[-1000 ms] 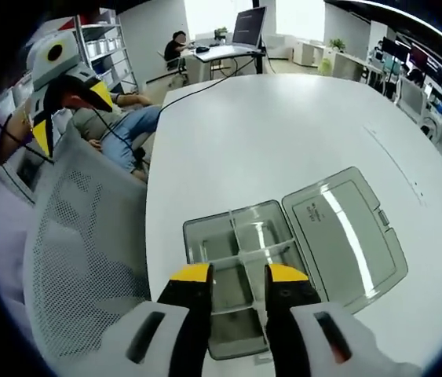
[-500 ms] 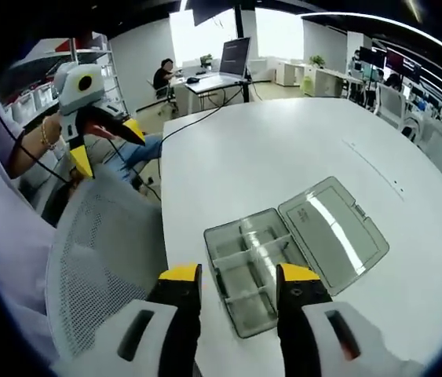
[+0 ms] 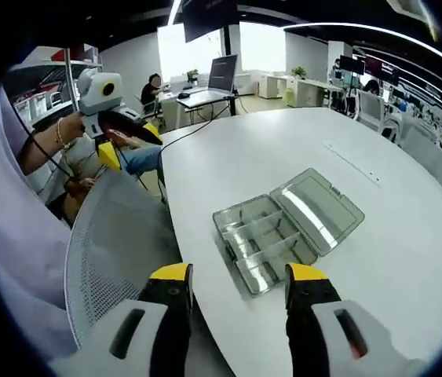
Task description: Insert the divider into the dual guide fixture by aligning both edges with the guide slots and pushing it downward to the bottom, including one-sided entry, uneven engagement, binding, and posture correction.
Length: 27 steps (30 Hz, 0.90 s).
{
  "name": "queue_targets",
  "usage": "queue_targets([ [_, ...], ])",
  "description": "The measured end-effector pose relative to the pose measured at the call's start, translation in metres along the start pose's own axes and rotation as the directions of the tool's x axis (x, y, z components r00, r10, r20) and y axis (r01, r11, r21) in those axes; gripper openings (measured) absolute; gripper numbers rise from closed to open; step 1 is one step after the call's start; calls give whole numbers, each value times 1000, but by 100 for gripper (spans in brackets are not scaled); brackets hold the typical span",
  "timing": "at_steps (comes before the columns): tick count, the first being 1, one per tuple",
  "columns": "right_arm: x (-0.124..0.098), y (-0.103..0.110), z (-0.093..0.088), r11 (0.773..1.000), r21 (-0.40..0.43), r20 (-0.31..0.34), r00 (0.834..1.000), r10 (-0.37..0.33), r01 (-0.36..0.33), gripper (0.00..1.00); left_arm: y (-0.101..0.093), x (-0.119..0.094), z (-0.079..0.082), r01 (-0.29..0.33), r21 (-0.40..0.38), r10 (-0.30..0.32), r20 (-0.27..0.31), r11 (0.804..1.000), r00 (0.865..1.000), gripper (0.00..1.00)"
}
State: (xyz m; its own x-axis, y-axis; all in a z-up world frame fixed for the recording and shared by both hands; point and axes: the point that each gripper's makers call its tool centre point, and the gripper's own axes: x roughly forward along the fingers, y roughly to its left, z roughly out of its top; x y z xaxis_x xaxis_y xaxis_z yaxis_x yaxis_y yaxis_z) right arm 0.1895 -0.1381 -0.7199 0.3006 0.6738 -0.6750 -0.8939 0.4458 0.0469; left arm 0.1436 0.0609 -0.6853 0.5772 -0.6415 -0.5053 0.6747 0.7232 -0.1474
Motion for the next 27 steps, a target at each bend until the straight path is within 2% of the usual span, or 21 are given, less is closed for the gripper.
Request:
queue_targets([
  [7,-23,-1,-31,993,109,42,998,-52,47,46,-4,0,0,-10,-3,10,-1,1000,1000,56],
  [14,-50,-4,-66,963,247,91,987,-136,110,48,-2,1,-4,-27,-17,27,-14,999,1000,61],
  [18,-64,-1,-73,942,313,135,976,-171,122,51,-3,1,-6,-32,-16,31,-30,999,999,62],
  [22,-74,-1,-77,928,347,154,968,-197,134,56,-2,0,-5,-48,-31,48,-19,998,999,64],
  [27,-76,-4,-71,918,371,203,953,-226,139,59,0,-3,-9,-73,-56,71,-22,996,997,64],
])
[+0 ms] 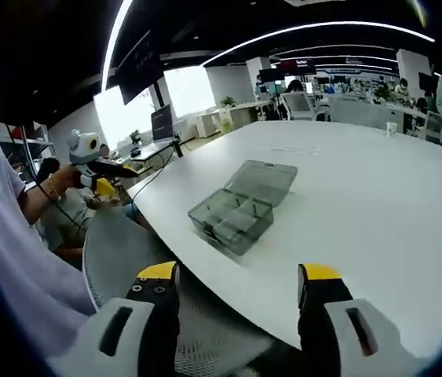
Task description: Insert the divider into the dual guide fixture by aligning both edges with the guide slots and pushing it downward to the bottom, including one-sided entry, uneven engagement, binding, and posture correction.
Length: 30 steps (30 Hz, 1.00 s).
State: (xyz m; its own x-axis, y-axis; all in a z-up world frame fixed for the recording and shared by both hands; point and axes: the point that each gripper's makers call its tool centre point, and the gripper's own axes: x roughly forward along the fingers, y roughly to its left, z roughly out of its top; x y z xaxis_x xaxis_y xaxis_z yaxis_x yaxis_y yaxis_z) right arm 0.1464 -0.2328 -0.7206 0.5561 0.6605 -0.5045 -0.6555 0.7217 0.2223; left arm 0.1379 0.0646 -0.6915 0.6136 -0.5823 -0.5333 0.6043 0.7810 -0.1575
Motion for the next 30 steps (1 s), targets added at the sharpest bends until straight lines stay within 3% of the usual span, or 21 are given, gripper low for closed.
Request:
queue_targets([
  [11,17,-4,17,999,36,13,1000,-20,20,63,16,-11,-4,-8,-23,8,6,1000,1000,67],
  [17,26,-2,11,999,39,-34,999,-18,20,65,29,-6,-16,5,-36,-6,-35,999,999,70],
  [21,31,0,6,999,35,-79,997,-15,18,66,33,0,-8,21,-33,-22,-17,999,1000,70],
  [24,30,2,8,999,39,-80,997,-14,17,68,40,2,-1,25,-23,-25,10,999,1000,73],
  [30,31,7,6,997,62,-72,996,-47,51,68,50,3,-5,67,-3,-67,4,998,998,74],
])
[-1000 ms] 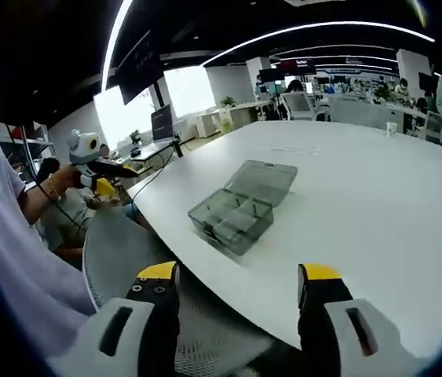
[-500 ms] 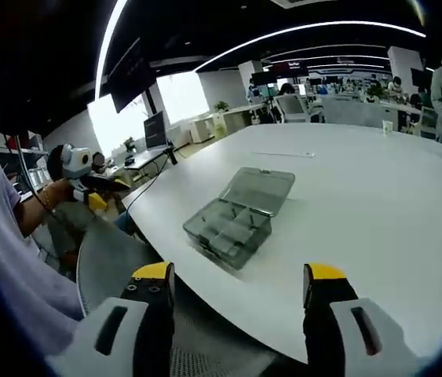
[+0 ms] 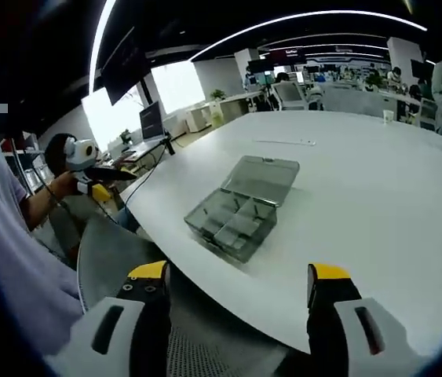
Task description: Insert the divider into the dual guide fixture by aligning both edges with the guide slots and pushing it downward to the bottom, including one-sided entry, uneven engagement, binding, and posture correction.
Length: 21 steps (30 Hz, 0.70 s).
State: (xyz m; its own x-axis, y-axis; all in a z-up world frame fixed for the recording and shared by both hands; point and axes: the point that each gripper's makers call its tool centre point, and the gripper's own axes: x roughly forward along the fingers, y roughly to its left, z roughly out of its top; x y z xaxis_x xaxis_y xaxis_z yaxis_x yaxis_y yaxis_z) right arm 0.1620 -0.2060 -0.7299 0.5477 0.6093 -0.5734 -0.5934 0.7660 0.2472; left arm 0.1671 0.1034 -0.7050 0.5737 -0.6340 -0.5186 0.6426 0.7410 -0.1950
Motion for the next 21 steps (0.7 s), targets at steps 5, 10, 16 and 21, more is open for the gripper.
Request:
queue_targets([
  [5,1,0,-2,999,16,12,999,-36,36,68,7,-1,-2,33,9,-33,2,999,999,74],
  [10,-1,2,2,998,48,40,998,-44,42,67,5,1,0,46,10,-46,3,999,999,74],
  [16,-1,4,-2,999,46,28,1000,-15,13,67,-2,4,4,25,-3,-25,11,1000,1000,74],
  [21,-3,4,-1,1000,28,32,999,10,-11,67,-8,5,9,8,-24,-7,37,1000,999,74],
])
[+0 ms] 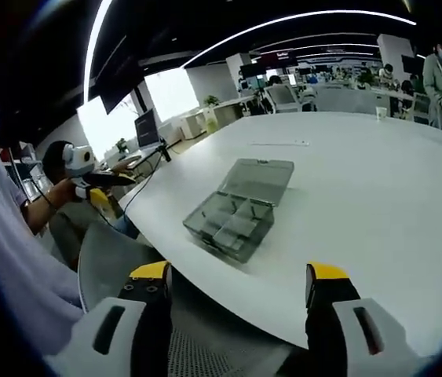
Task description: Insert the divider into the dual guide fixture by aligning both edges with the guide slots and pushing it downward to the bottom, including one-sided entry, uneven engagement, binding, and posture correction.
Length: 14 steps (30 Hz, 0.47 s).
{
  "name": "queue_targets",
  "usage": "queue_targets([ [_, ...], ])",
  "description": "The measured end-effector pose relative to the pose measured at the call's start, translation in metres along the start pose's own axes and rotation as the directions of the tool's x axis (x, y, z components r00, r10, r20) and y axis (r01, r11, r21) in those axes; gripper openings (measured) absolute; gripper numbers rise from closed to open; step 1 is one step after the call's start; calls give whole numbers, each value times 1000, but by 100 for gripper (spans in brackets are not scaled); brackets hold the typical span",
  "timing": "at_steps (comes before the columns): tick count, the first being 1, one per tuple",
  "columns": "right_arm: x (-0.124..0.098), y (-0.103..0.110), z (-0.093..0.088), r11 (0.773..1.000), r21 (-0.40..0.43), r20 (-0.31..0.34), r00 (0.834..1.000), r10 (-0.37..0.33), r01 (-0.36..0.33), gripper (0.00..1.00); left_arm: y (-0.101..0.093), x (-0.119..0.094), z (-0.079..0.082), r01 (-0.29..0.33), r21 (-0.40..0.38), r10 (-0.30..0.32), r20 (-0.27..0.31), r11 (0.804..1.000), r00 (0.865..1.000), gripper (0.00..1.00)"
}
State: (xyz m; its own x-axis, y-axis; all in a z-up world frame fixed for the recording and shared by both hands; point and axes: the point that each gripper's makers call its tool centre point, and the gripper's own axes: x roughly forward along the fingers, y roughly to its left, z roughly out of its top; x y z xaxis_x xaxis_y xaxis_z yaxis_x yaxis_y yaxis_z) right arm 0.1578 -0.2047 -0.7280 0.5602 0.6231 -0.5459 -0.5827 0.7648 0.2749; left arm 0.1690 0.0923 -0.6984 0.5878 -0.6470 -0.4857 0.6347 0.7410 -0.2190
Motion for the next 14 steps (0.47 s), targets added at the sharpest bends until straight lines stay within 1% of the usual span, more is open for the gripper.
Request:
queue_targets([
  [3,0,0,1,1000,-9,3,1000,18,-18,67,-2,-2,2,-19,-8,19,13,1000,1000,74],
  [5,0,0,3,1000,-11,16,999,28,-28,67,-3,-5,3,-33,-18,33,22,999,999,74],
  [10,0,-2,4,999,-1,45,998,38,-38,66,2,-10,1,-66,-28,66,19,997,998,74],
  [14,3,-2,0,999,5,40,998,45,-45,66,5,-13,0,-85,-37,86,19,996,996,74],
])
